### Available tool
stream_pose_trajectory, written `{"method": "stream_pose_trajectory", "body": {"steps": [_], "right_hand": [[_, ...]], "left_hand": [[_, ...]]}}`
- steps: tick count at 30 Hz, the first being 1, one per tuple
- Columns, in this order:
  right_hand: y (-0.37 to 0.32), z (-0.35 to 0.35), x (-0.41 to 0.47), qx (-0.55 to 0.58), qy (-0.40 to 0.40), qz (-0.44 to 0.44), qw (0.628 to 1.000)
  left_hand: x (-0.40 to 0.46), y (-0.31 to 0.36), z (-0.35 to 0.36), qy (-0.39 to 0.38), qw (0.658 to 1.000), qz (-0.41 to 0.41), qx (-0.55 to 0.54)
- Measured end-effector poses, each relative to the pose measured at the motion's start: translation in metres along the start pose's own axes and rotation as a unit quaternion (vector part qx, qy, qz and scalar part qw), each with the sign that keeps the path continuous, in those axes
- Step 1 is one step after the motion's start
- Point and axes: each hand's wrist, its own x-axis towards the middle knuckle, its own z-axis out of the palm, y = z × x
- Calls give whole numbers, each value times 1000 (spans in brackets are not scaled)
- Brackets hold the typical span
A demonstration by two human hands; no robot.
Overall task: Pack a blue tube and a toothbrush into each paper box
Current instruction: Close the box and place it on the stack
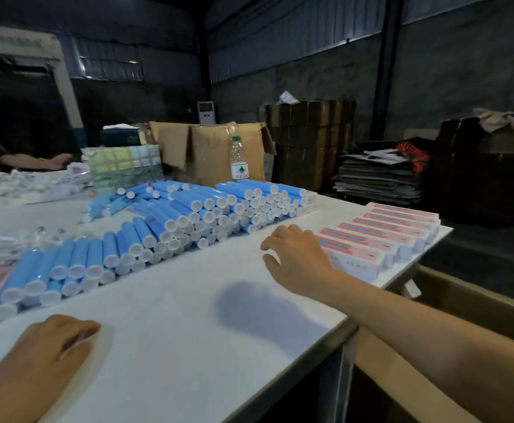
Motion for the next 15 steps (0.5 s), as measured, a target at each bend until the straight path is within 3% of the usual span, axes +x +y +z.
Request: {"method": "stream_pose_trajectory", "body": {"steps": [3, 5, 8, 15], "right_hand": [[-80, 20, 25, 76, -10, -95, 992], [-131, 39, 39, 99, -28, -147, 984], [-185, 67, 50, 99, -70, -171, 978], [-187, 104, 59, 163, -71, -166, 970]], "left_hand": [[-12, 21, -10, 28, 999, -19, -29], [-13, 26, -15, 8, 999, -29, -17], [-14, 32, -16, -3, 998, -48, -41], [-16, 40, -20, -2, 998, -68, -16]]}}
